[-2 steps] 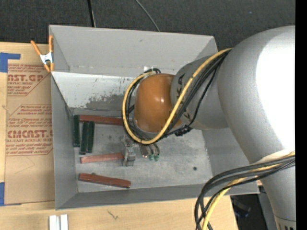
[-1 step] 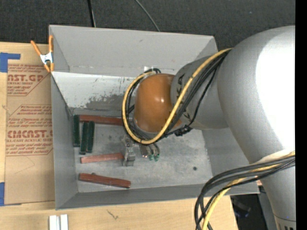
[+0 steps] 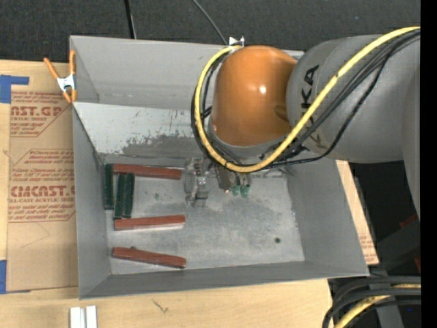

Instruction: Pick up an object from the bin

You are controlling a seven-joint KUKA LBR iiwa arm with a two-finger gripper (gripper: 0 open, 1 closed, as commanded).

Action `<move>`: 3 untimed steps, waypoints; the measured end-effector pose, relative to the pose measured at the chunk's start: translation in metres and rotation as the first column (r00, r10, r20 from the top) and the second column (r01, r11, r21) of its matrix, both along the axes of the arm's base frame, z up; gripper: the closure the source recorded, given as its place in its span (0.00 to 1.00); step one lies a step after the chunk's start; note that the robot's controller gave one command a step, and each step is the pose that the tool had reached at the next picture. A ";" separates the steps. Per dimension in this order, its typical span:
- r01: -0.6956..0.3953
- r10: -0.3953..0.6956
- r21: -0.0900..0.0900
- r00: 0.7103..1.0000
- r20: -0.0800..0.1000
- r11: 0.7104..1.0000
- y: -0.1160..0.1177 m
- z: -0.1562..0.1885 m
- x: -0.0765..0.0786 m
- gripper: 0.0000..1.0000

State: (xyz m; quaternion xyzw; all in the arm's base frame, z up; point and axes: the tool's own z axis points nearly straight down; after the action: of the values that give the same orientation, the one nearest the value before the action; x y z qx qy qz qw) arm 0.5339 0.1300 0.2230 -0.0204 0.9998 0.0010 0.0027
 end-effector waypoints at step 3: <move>-0.071 0.071 -0.001 0.997 0.002 0.997 0.001 -0.037 -0.008 0.00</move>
Offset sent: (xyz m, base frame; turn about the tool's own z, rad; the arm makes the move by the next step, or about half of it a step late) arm 0.0000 0.0000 0.0000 0.0000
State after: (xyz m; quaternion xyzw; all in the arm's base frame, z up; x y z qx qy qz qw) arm 0.5257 0.1314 0.1858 -0.0560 0.9984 0.0006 0.0038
